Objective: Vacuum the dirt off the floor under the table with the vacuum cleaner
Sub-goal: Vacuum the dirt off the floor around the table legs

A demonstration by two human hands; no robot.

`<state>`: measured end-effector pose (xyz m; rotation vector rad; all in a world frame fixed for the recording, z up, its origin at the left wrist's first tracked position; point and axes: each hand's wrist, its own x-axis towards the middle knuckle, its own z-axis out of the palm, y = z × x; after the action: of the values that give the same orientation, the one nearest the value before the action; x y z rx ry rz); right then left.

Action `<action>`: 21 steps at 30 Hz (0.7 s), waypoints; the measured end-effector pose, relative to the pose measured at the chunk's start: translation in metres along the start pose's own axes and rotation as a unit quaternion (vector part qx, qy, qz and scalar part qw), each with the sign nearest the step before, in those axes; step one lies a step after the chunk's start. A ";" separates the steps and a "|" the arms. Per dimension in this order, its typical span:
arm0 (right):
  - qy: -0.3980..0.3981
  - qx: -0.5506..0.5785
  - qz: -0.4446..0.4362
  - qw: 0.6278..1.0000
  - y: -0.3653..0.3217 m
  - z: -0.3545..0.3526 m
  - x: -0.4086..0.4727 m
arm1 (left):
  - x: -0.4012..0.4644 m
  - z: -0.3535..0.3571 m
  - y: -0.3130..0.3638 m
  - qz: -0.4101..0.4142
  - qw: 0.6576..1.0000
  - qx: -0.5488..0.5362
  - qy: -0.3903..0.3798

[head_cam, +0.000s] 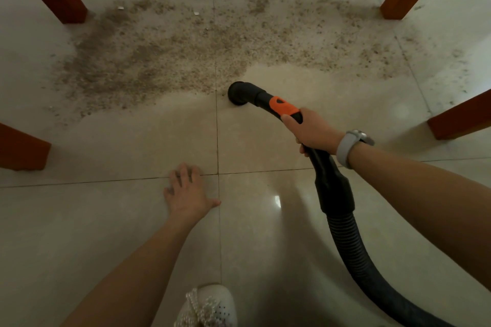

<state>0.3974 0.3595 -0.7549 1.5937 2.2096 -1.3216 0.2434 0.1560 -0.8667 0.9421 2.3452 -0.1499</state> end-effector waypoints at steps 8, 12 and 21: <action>0.025 -0.194 -0.065 0.978 0.006 -0.008 -0.028 | -0.003 -0.007 0.001 -0.006 0.999 -0.028 -0.015; -0.016 -0.254 -0.066 0.965 0.027 -0.009 -0.058 | -0.008 -0.018 0.013 0.025 0.995 -0.094 0.030; -0.118 -0.237 -0.018 0.964 0.060 -0.031 -0.118 | -0.016 -0.027 0.070 0.256 0.963 -0.038 0.069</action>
<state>0.5101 0.3007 -0.7071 1.1627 2.1921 -0.8436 0.2858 0.2072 -0.8275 1.5214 2.1266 0.2196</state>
